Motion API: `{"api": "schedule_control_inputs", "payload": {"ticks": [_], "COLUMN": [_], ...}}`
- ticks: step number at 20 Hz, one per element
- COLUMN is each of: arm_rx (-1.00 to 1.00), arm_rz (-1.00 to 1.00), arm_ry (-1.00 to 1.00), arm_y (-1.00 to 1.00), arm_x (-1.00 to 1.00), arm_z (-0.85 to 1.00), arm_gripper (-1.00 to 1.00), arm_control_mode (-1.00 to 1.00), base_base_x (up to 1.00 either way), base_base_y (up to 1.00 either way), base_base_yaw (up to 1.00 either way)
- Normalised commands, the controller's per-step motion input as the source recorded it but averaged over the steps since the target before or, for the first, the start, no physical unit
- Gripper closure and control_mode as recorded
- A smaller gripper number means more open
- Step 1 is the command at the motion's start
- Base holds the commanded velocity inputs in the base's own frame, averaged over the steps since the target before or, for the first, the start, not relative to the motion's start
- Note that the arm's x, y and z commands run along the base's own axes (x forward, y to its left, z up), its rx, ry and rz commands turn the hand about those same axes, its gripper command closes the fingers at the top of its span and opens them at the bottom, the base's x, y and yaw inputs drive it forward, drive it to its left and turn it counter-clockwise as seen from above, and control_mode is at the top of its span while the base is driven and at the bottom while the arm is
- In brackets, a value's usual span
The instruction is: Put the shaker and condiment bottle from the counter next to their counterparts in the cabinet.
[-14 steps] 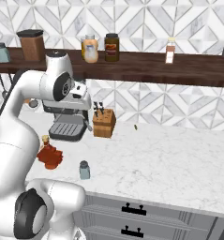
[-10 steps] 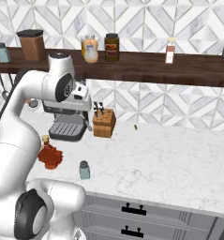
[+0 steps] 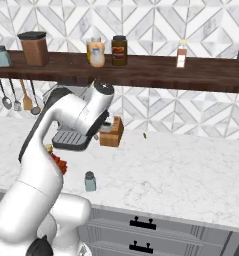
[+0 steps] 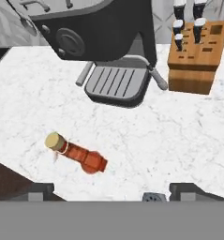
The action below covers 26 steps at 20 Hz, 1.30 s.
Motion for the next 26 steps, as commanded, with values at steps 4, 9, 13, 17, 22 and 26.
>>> {"api": "schedule_control_inputs", "payload": {"ticks": [4, 9, 13, 17, 22, 26], "arm_rx": [0.21, 0.12, 0.07, 0.06, 0.00, -0.12], "arm_rz": [0.35, 0.50, 0.55, 0.64, 0.15, 0.00], "arm_ry": [-0.52, -0.63, -0.60, -0.50, -0.06, 0.00], "arm_y": [-0.32, -0.13, 0.00, -0.16, -0.13, -0.08], "arm_x": [-0.47, -0.13, 0.00, 0.04, 0.00, 0.00], "arm_z": [-0.36, -0.45, -0.71, -0.98, -0.29, -0.02], "arm_gripper": [-1.00, -1.00, -1.00, -1.00, -1.00, -1.00], "arm_control_mode": [-1.00, -1.00, -1.00, -1.00, -1.00, -1.00], "base_base_x": [0.00, 0.00, 0.00, 0.00, 0.00, 0.00], "base_base_y": [0.00, 0.00, 0.00, 0.00, 0.00, 0.00], "base_base_yaw": [0.00, 0.00, 0.00, 0.00, 0.00, 0.00]}}
